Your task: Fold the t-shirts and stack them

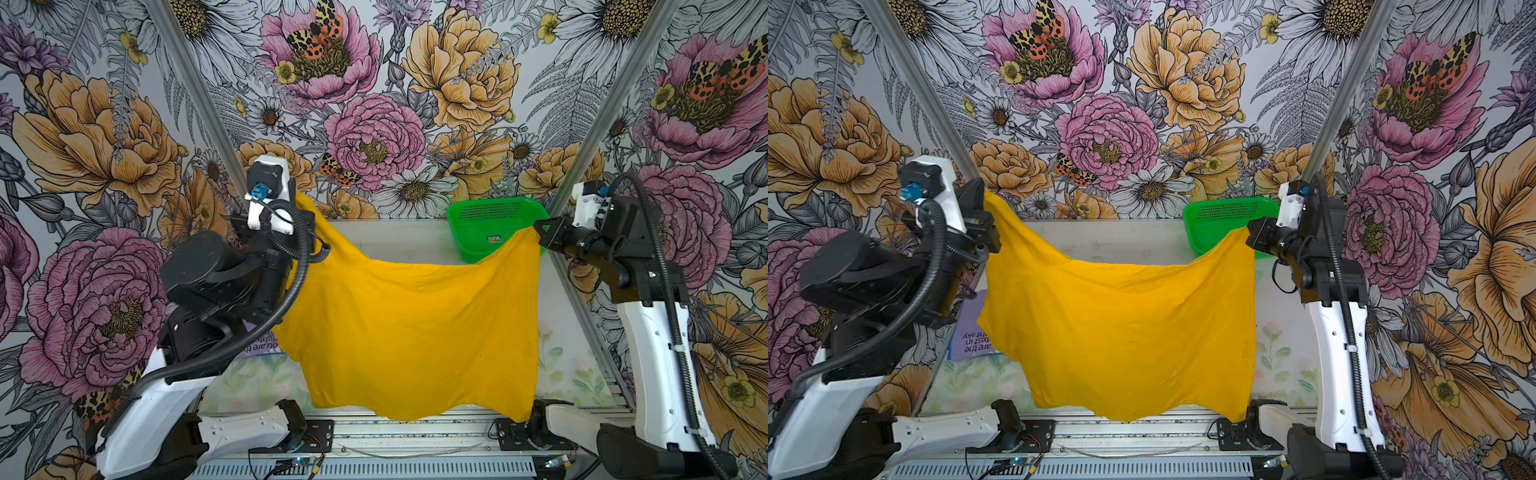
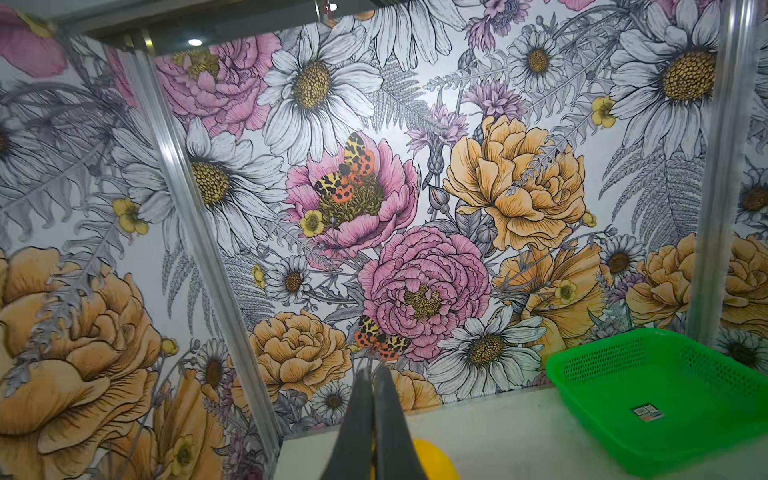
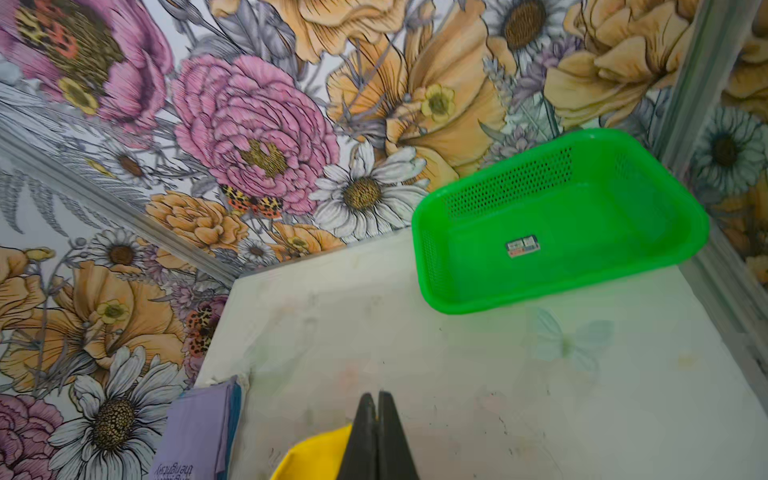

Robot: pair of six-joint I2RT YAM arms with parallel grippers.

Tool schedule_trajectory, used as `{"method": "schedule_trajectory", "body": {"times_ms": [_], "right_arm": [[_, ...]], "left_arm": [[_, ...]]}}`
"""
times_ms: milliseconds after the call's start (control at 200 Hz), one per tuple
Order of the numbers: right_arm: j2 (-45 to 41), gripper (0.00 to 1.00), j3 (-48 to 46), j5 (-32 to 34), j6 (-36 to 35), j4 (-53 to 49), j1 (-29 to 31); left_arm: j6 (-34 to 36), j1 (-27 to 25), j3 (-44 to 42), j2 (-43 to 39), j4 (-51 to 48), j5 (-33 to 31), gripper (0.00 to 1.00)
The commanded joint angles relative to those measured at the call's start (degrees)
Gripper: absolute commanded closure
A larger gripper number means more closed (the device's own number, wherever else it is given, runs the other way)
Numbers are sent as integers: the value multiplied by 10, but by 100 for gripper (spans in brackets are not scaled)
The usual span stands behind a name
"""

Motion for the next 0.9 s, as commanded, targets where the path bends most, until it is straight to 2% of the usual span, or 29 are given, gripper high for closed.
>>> {"method": "schedule_trajectory", "body": {"times_ms": [0,90,155,215,325,415,535,735,896], "right_arm": [[-10,100,17,7,-8,32,-6],[34,100,38,10,-14,36,-10],[71,100,70,10,-19,36,-14],[88,100,105,4,-19,35,-20],[63,100,135,4,-20,32,-34],[20,100,117,0,-22,22,-48],[-44,100,65,-7,-29,2,-62],[-142,100,-37,-16,-27,-56,-68],[-234,100,-224,-8,21,-69,-67]], "left_arm": [[-192,144,-20,55,-75,252,100],[-230,228,30,172,-87,361,100],[-240,268,121,262,-127,404,100],[-249,297,216,312,-164,430,100],[-243,321,359,327,-209,428,100],[-259,353,386,299,-236,460,100],[-260,354,255,174,-218,440,100],[-296,354,-57,-84,-180,404,100],[-375,352,-276,-214,-181,415,100]]}}
